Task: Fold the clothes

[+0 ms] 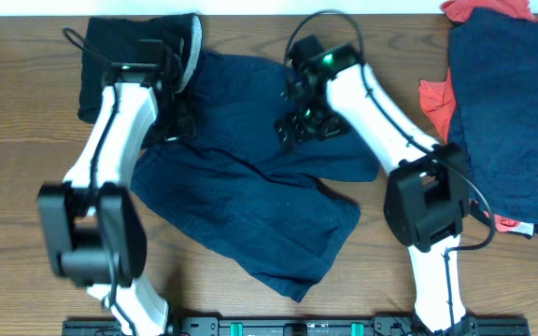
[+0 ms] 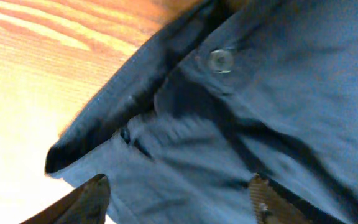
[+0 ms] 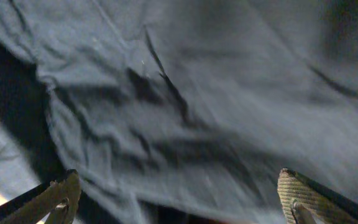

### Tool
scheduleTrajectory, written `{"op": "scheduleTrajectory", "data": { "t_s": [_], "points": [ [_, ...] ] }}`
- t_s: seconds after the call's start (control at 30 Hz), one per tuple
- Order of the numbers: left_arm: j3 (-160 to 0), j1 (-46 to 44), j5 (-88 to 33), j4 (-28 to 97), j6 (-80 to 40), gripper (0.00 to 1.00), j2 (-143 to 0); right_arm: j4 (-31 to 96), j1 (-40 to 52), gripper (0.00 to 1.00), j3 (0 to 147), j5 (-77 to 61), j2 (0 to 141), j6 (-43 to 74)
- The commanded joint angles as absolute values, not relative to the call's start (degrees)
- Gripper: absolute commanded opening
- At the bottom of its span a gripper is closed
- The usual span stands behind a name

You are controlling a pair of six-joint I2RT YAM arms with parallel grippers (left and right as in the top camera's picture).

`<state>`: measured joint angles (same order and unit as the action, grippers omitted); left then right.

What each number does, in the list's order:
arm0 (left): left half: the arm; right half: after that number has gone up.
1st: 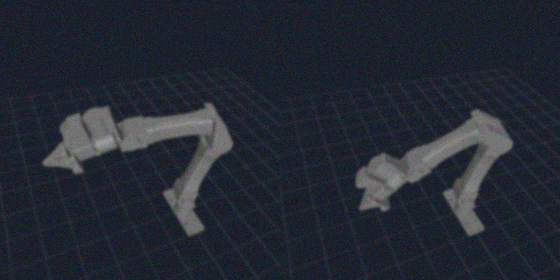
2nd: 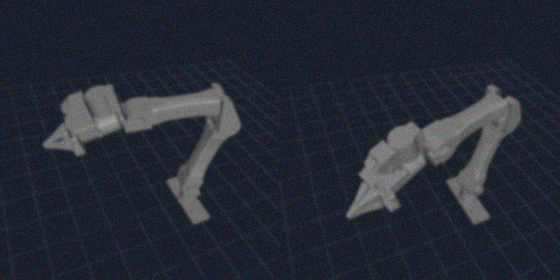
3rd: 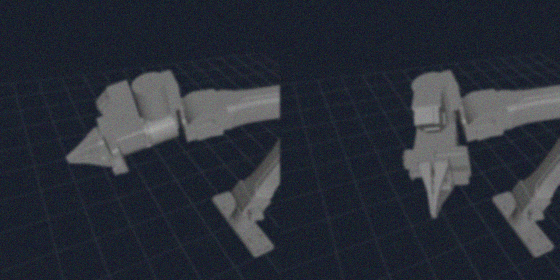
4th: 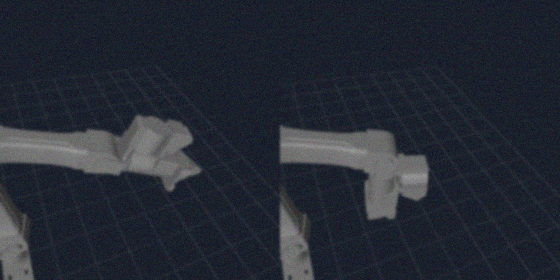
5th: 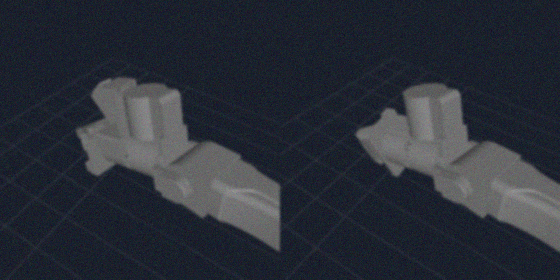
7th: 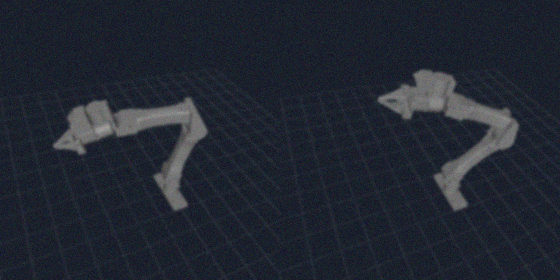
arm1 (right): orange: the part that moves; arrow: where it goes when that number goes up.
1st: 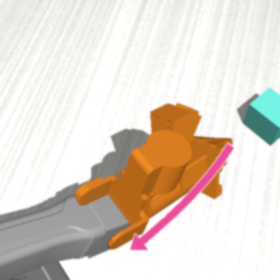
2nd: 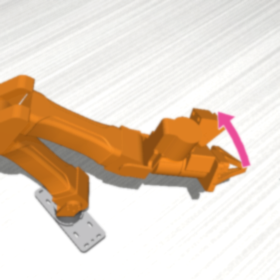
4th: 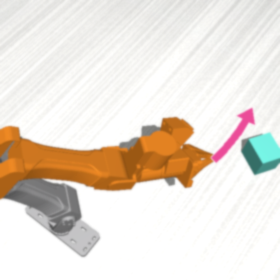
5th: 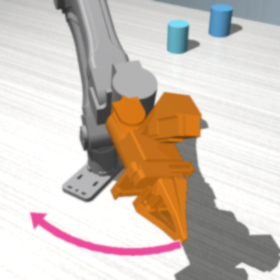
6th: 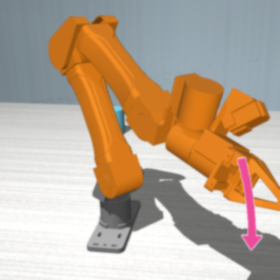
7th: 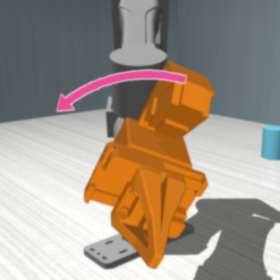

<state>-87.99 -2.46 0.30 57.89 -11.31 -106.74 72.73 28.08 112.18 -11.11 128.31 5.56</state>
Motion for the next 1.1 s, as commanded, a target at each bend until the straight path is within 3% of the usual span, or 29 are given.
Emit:
{"op": "scheduleTrajectory", "data": {
  "t_s": [0.0,0.3,0.57,0.87,1.07],
  "points": [
    [-89.23,-2.59,-3.51,58.37,-11.7,0.76,-99.66,69.19,31.51,0.99,107.53,-10.39,128.6,6.57],
    [-89.23,-2.59,-3.46,58.02,-11.66,0.79,-90.67,58.0,33.56,0.99,95.74,-9.54,128.6,6.61],
    [-89.21,-2.59,-3.44,57.58,-11.22,0.79,-90.67,51.24,31.64,0.99,87.88,1.06,128.6,7.66],
    [-89.21,-2.59,-3.44,57.58,-11.22,0.8,-90.67,38.48,23.16,0.99,83.2,6.39,128.6,6.22],
    [-89.14,-2.59,-3.46,57.58,-11.22,0.8,-90.67,27.83,16.99,0.99,83.2,4.23,128.6,-3.16]
  ]
}}
